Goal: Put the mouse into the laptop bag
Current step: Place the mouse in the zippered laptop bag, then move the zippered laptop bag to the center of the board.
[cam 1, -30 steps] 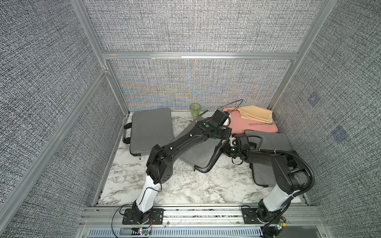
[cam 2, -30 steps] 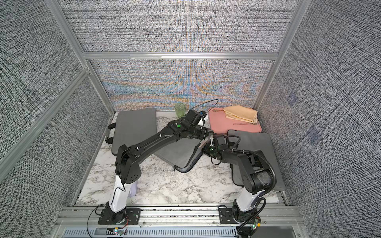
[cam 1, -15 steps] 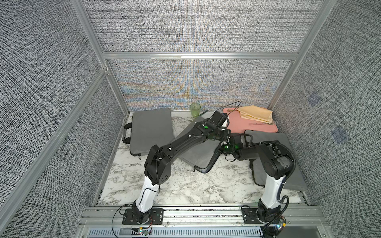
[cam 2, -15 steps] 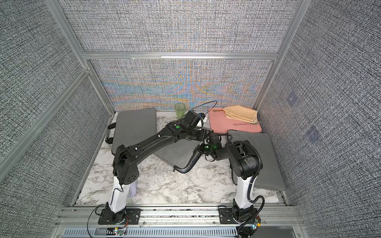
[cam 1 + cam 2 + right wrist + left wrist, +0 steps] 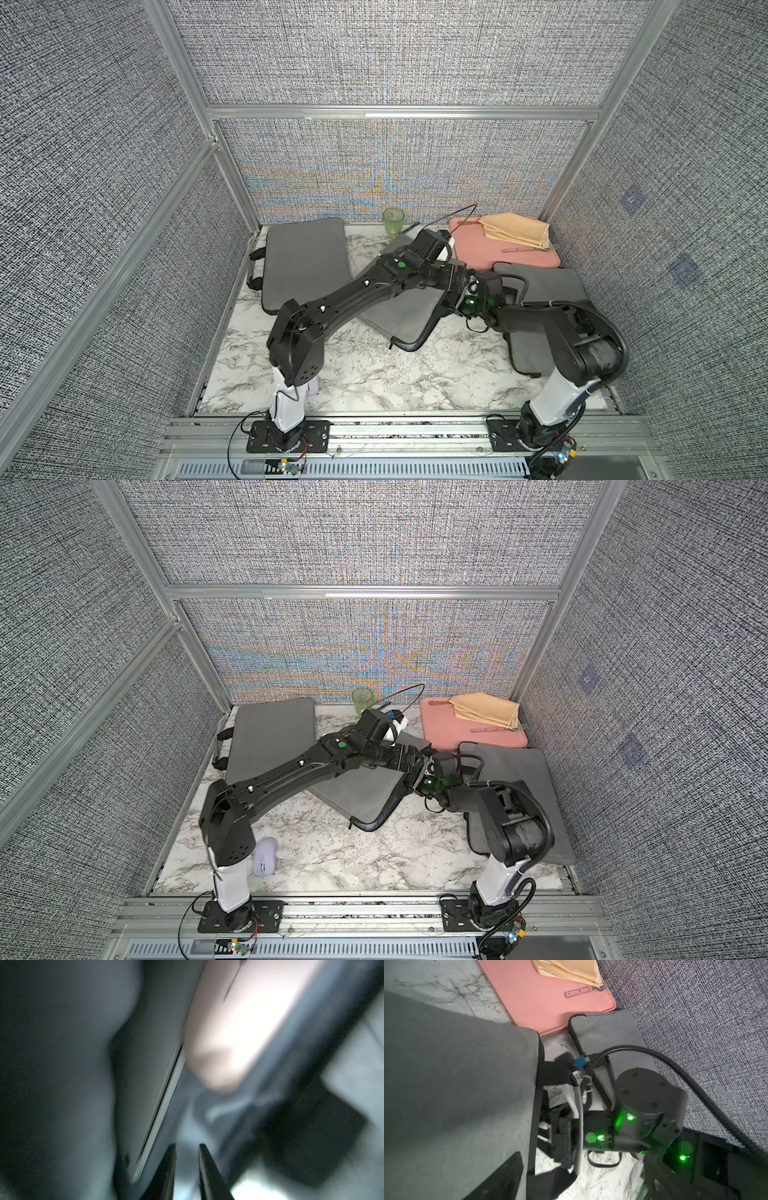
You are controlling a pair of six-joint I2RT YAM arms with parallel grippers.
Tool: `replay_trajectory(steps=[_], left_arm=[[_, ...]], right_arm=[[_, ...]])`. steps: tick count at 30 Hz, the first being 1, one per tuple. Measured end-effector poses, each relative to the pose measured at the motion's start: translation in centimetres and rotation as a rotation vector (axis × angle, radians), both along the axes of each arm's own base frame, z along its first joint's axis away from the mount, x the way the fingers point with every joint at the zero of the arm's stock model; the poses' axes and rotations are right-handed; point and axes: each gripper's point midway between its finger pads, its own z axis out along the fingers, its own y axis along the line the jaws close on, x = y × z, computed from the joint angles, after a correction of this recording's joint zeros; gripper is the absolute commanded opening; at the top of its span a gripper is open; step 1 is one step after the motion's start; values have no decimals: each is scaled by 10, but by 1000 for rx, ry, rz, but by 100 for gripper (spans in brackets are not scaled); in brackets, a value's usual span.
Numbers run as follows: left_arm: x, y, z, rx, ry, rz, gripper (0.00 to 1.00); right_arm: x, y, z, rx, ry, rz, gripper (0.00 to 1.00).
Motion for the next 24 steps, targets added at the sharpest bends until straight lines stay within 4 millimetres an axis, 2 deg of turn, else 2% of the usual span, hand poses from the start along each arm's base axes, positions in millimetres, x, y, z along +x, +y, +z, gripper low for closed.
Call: replay_trajectory(steps=[3,6,9,12,14,16,18,21,24], left_arm=[[-17,37,9,-24,-60,53,89],[-35,88,0,-38,-123,149,90],[-48,137,-30,-48,-164,278,91],[-55,175,-63,-20,-164,390,91],[-57,188,-78,-23,-156,444,91],[-59,194,-96,-12,-125,471,89],[-60,195,-109,-7,-97,489,89],[-60,189,-118,-33,-50,497,88],[-62,182,-124,-56,16,510,87]], right_arm=[[-29,-17,18,-45,-28,-42,30],[-60,-36,33,-93,-59,-76,33],[-88,-52,49,-141,-88,-111,40],[-113,-60,71,-164,-149,-130,49],[-129,-62,79,-171,-168,-123,51],[-139,-63,77,-182,-156,-113,51],[-147,-68,58,-218,-98,-118,50],[-157,-79,21,-290,22,-140,43],[-163,-89,-4,-366,131,-161,39]])
